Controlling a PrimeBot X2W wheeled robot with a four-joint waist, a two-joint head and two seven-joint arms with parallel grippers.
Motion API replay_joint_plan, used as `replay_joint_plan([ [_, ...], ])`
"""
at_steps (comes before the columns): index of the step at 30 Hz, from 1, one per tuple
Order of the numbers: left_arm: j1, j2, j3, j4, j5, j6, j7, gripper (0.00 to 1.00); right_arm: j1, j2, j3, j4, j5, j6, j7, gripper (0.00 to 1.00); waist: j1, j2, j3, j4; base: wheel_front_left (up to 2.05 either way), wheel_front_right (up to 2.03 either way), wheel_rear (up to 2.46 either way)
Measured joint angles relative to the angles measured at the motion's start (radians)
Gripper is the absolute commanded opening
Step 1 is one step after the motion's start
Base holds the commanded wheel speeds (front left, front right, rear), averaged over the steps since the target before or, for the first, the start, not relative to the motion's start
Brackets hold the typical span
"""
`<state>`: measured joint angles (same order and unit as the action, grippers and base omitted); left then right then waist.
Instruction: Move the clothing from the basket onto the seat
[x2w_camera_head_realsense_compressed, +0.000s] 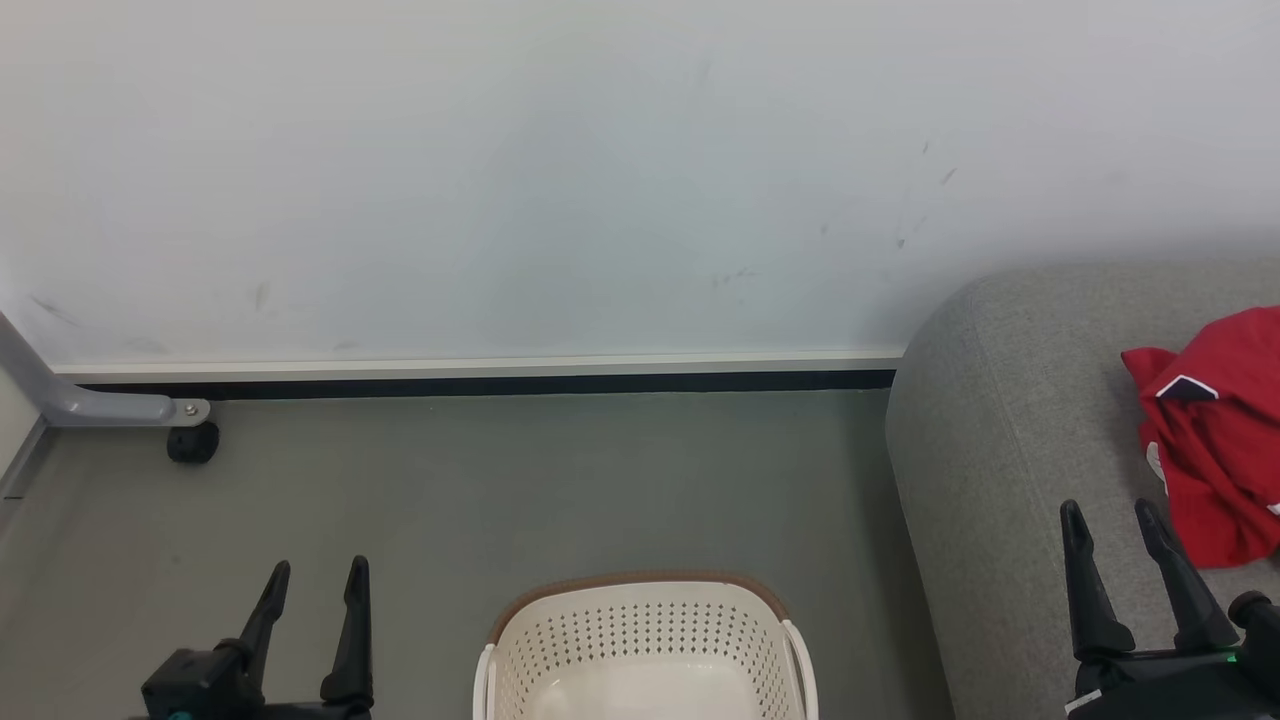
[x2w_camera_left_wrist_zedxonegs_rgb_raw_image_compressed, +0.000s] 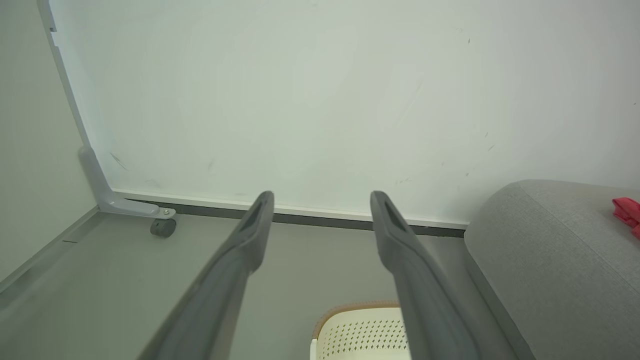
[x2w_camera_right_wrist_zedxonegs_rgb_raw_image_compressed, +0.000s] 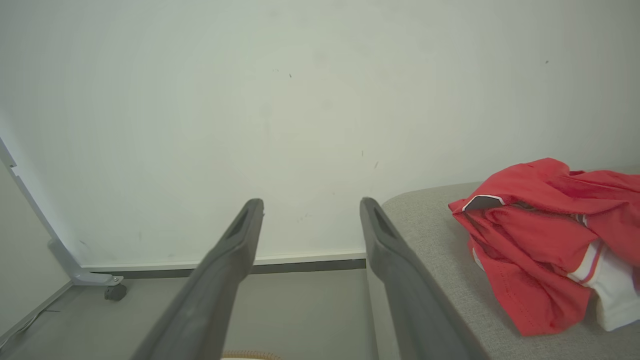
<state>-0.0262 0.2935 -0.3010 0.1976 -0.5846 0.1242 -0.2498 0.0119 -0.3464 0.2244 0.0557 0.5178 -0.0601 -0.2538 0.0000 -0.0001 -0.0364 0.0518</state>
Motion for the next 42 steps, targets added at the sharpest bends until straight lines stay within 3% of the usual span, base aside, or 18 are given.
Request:
replay_joint_plan([
  [15,0.014,-0.021,0.034,-0.030,0.042,0.000,0.000,1.00,0.007,0.011,-0.014,-0.005,-0.017,0.016,0.000,1.00,0.0000,0.0000,0.007,-0.007,0.00,0.00,0.00],
  [16,0.015,-0.023,0.034,-0.027,0.042,0.000,0.000,0.00,0.008,0.012,-0.015,-0.002,-0.017,0.016,0.000,0.00,0.0000,0.0001,0.007,-0.008,0.00,0.00,0.00],
  [26,0.039,-0.052,0.047,0.011,0.007,-0.011,0.022,0.00,0.034,0.053,-0.024,0.042,0.021,0.018,0.023,0.00,0.0000,0.0001,0.010,-0.010,0.00,0.00,0.00],
  [42,0.035,-0.084,0.103,0.021,-0.167,-0.046,0.083,0.00,0.018,0.095,-0.079,0.069,0.198,0.044,0.084,0.00,0.0000,0.0002,0.014,-0.017,0.00,0.00,0.00],
])
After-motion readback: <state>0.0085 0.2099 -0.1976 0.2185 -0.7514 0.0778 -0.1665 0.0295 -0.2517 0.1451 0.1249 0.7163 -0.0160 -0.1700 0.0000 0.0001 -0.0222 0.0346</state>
